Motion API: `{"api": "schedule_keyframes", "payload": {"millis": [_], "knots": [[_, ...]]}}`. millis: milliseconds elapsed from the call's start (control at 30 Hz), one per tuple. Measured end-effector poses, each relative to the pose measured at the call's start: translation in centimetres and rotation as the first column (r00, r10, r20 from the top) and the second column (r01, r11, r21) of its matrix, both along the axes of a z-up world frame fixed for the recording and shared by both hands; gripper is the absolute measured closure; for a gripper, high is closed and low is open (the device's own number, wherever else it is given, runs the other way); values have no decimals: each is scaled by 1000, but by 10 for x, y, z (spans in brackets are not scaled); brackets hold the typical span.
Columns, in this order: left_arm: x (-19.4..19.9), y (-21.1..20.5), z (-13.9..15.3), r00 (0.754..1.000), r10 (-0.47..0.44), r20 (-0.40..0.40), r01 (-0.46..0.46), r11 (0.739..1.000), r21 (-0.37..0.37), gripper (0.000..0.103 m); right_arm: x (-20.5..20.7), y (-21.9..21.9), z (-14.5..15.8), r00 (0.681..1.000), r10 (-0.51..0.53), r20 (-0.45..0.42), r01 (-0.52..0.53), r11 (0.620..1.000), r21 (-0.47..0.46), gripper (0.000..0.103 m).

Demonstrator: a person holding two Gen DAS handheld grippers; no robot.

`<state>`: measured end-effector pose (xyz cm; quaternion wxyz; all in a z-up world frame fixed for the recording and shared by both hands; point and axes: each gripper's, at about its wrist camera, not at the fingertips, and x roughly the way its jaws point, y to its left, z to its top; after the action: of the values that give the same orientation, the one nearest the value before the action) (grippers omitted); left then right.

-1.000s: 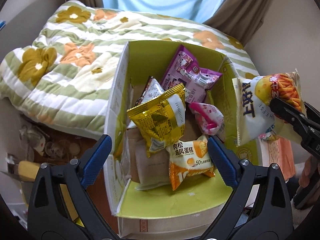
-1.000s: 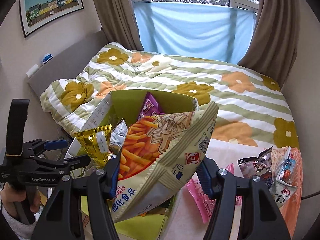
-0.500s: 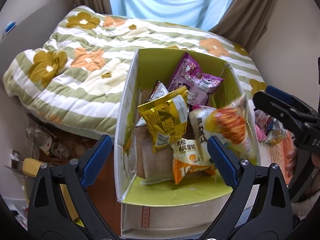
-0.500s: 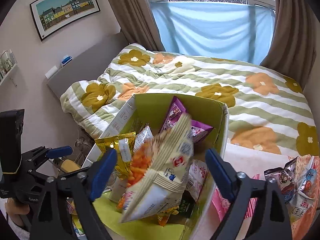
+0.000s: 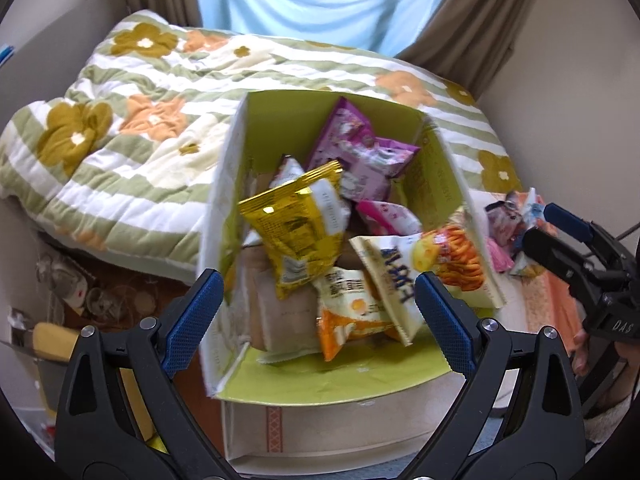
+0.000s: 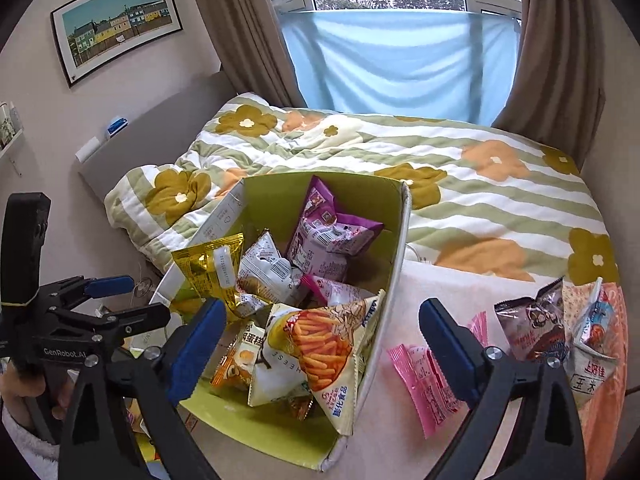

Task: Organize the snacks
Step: 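Move both grippers back toward the remaining snacks on the table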

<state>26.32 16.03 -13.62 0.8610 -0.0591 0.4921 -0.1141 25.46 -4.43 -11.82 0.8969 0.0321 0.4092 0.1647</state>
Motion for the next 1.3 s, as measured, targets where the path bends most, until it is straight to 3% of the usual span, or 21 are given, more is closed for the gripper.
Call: {"api": "schedule_keyframes", "payload": {"millis": [200, 333, 433, 633, 767, 1033, 1200, 1300], "knots": [[9, -43, 20, 987, -149, 57, 150, 989, -15, 7, -26, -26, 12, 994, -108, 30, 108, 994, -8, 7], [12, -81, 31, 960, -262, 98, 267, 963, -35, 7, -49, -57, 24, 971, -231, 54, 232, 973, -4, 7], [16, -110, 38, 943, -314, 108, 320, 947, -37, 7, -64, -83, 31, 953, -290, 84, 295, 954, -57, 7], [28, -174, 37, 909, -411, 73, 414, 910, -36, 7, -78, -146, 29, 916, -399, 44, 401, 910, -105, 7], [44, -225, 24, 895, -447, 22, 447, 894, -14, 7, -77, -194, 8, 898, -439, -14, 435, 893, -119, 7], [97, -333, -13, 808, -577, -122, 589, 800, 114, 7, -58, -252, -35, 898, -420, -132, 409, 907, -105, 7], [118, -381, -58, 727, -642, -242, 679, 724, 122, 7, -44, -280, -72, 875, -423, -236, 417, 906, -78, 7], [125, -401, -86, 673, -673, -306, 734, 660, 163, 7, -38, -287, -89, 882, -396, -256, 391, 918, -73, 7]]}}
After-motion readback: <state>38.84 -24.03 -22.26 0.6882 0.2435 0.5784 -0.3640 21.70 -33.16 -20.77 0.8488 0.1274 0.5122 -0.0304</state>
